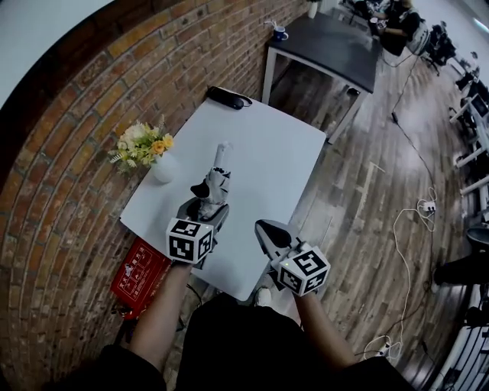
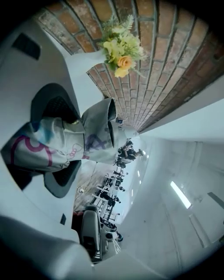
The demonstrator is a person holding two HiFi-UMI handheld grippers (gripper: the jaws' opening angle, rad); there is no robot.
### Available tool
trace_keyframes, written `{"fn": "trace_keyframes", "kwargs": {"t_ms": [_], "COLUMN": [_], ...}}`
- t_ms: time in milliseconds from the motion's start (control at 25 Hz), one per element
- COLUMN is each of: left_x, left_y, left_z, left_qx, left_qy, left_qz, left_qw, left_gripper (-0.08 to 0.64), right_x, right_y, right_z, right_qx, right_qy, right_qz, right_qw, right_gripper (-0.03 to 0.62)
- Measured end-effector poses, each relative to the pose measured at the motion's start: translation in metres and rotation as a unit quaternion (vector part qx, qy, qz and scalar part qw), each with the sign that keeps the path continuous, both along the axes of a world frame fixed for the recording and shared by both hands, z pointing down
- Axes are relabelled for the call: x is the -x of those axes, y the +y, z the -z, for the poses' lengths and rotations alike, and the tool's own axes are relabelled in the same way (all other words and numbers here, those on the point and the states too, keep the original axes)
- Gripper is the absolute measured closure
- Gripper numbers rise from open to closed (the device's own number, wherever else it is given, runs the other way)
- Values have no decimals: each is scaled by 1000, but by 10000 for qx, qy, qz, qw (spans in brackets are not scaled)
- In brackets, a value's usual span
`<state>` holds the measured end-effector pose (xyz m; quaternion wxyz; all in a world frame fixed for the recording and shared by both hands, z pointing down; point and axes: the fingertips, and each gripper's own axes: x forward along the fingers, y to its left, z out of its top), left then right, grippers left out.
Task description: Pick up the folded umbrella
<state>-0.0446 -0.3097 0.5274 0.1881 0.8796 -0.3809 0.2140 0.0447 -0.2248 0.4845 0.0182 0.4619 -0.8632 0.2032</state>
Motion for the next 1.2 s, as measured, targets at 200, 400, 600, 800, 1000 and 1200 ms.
{"fn": "trace_keyframes", "kwargs": {"t_ms": [200, 400, 600, 800, 1000, 1200], "left_x": [3, 7, 18, 29, 38, 41], "left_y": [17, 33, 48, 57, 59, 60], "left_z": [40, 78, 108, 128, 135, 140], "left_qx": [-320, -677, -1014, -1331, -1459, -1501], "left_qy": [374, 678, 894, 1128, 1215, 1263], "left_qz": [207, 356, 511, 457, 472, 489], "left_qw": [9986, 9948, 9895, 9836, 9807, 9793], "left_gripper": [282, 282, 282, 282, 282, 282], "right_x": [-6, -11, -14, -16, -15, -19], "right_y": [9, 18, 22, 23, 24, 27], "right_z": [21, 50, 79, 99, 107, 106], "right_qx": [-251, -558, -862, -1079, -1170, -1125], "right_qy": [16, -27, -106, -99, -55, -65], "right_qz": [150, 222, 292, 251, 201, 103], "right_qw": [9996, 9982, 9958, 9938, 9929, 9936], "right_gripper": [571, 571, 571, 571, 572, 572]}}
